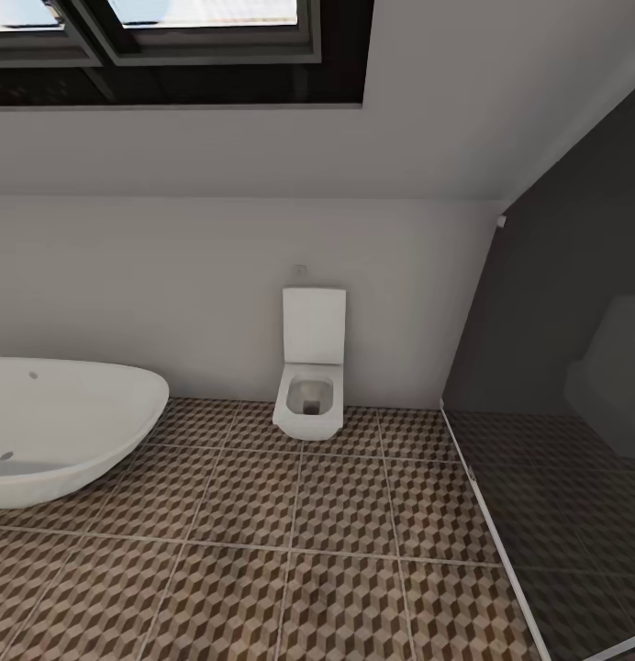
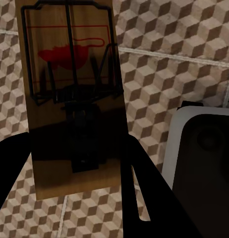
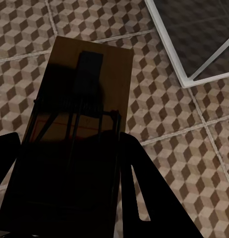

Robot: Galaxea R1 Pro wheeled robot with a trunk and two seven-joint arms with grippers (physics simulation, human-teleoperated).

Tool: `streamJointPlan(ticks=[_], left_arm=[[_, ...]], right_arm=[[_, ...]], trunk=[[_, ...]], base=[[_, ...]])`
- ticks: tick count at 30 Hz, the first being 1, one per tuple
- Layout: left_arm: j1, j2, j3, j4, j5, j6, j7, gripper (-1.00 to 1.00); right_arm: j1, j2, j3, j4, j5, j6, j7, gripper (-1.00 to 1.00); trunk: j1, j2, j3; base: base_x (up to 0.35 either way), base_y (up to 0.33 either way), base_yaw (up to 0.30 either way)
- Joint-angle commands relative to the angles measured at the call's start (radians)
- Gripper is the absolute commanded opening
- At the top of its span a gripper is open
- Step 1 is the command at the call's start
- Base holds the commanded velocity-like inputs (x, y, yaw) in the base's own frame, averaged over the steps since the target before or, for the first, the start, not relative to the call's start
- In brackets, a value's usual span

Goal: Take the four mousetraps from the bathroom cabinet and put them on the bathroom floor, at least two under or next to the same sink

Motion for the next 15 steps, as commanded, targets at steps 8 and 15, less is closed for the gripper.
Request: streamJointPlan(ticks=[8, 15], left_arm=[[-0.001, -0.001, -0.007, 0.003, -0.003, -0.003, 0.006, -1.0], [-0.001, -0.001, -0.007, 0.003, -0.002, -0.004, 0.006, -1.0]], right_arm=[[-0.001, 0.0, 0.009, 0.0, -0.002, -0.002, -0.009, -1.0], [-0.001, 0.0, 0.009, 0.0, -0.002, -0.002, -0.009, -1.0]], trunk=[[0.001, -0.002, -0.002], [0.001, -0.002, -0.002]], base=[[0.0, 0.0, 0.0], [0.0, 0.0, 0.0]])
